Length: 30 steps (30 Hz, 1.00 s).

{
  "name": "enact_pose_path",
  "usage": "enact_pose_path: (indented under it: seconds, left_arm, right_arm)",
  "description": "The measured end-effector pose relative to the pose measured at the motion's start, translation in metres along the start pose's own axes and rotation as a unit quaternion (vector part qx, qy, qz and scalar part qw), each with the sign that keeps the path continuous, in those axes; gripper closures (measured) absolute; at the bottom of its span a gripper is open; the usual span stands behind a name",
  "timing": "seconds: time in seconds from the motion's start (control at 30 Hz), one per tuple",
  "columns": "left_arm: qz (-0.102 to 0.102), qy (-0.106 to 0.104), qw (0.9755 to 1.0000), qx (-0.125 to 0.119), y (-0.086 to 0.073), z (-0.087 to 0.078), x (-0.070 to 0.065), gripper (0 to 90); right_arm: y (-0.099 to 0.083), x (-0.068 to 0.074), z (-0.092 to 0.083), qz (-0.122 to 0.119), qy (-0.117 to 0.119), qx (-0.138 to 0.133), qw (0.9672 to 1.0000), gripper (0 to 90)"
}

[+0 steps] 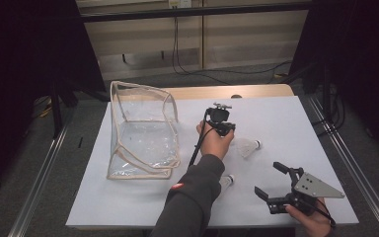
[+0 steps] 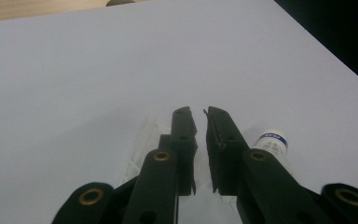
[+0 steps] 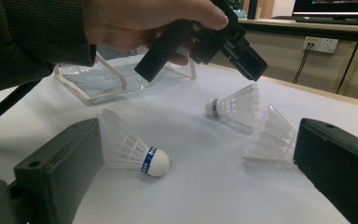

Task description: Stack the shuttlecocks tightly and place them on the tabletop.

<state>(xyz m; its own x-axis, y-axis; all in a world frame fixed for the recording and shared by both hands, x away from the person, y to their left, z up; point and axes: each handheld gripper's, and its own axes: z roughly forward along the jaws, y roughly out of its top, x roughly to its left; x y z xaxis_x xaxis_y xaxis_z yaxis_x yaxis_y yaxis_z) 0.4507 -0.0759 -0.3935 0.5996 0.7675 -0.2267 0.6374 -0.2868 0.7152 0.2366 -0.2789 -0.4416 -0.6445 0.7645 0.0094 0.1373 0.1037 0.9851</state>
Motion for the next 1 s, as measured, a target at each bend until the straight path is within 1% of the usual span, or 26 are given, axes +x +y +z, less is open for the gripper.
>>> enact_pose_path:
  seconds: [0.17, 0.2, 0.27, 0.33, 0.4, 0.47, 0.53, 0.57, 0.6, 0.63, 0.7, 0.73, 0.77, 0.83, 0.93, 0.97, 1.0]
  left_arm:
    - [-0.001, -0.003, 1.0000, -0.005, 0.001, -0.002, 0.000, 78.2]
    - [-0.003, -0.004, 1.0000, -0.007, 0.001, -0.002, -0.001, 76.2]
    - [0.000, -0.006, 0.9999, -0.009, 0.003, -0.004, -0.001, 75.4]
    - [0.000, -0.003, 0.9999, -0.012, 0.004, -0.006, -0.001, 73.9]
    - [-0.002, 0.000, 0.9999, -0.016, 0.005, -0.008, 0.000, 70.6]
    - [-0.001, 0.007, 0.9998, -0.016, 0.005, -0.008, 0.001, 66.4]
    - [-0.005, 0.019, 0.9997, -0.017, 0.005, -0.007, 0.003, 60.8]
    - [-0.004, 0.022, 0.9996, -0.016, 0.005, -0.006, 0.004, 59.2]
    - [-0.003, 0.029, 0.9995, -0.013, 0.004, -0.004, 0.004, 59.2]
    - [0.002, 0.034, 0.9994, -0.010, 0.004, -0.003, 0.004, 58.3]
    - [-0.003, 0.040, 0.9991, -0.016, 0.003, 0.001, 0.005, 54.7]
    - [0.001, 0.040, 0.9991, -0.012, 0.003, 0.003, 0.005, 54.4]
    - [-0.002, 0.043, 0.9990, -0.012, 0.002, 0.005, 0.005, 53.2]
    - [0.002, 0.051, 0.9986, -0.010, 0.000, 0.009, 0.005, 50.8]
    - [-0.001, 0.054, 0.9986, 0.000, -0.004, 0.016, 0.005, 50.5]
    - [-0.002, 0.056, 0.9984, -0.001, -0.005, 0.018, 0.005, 50.5]
    - [-0.002, 0.060, 0.9982, 0.001, -0.007, 0.019, 0.005, 52.7]
  right_arm:
    - [0.000, 0.000, 0.000, 0.000, 0.000, 0.002, 1.0000, 0.8]
    - [0.000, 0.000, 0.000, 0.001, 0.000, 0.001, 1.0000, 0.8]
    - [0.000, 0.000, 0.000, 0.000, 0.000, 0.001, 1.0000, 0.8]
    - [0.000, 0.000, 0.000, 0.001, -0.001, 0.001, 1.0000, 0.8]
    - [0.000, 0.000, 0.000, 0.001, 0.000, 0.001, 1.0000, 0.8]
    - [0.000, 0.000, 0.000, 0.001, 0.000, 0.001, 1.0000, 0.8]
    - [0.000, 0.000, 0.000, 0.000, 0.000, 0.002, 1.0000, 0.8]
    - [0.000, 0.000, 0.000, -0.001, 0.000, 0.002, 1.0000, 0.8]
    - [0.000, 0.000, 0.000, -0.001, 0.000, 0.002, 1.0000, 0.8]
    - [0.000, 0.000, 0.000, -0.001, 0.000, 0.002, 1.0000, 0.8]
    - [0.000, 0.000, 0.000, -0.001, 0.000, 0.002, 1.0000, 0.8]
    - [0.000, 0.000, 0.000, 0.001, 0.001, 0.001, 1.0000, 0.8]
    - [0.000, 0.000, 0.000, 0.000, 0.000, 0.000, 1.0000, 0.8]
    - [0.000, 0.000, 0.000, 0.000, -0.001, 0.000, 1.0000, 0.8]
    - [0.000, -0.001, -0.001, 0.000, -0.001, 0.000, 1.0000, 0.8]
    - [0.000, -0.001, -0.001, 0.000, -0.001, 0.000, 1.0000, 0.8]
    - [0.000, -0.001, -0.001, -0.001, 0.000, 0.000, 1.0000, 0.8]
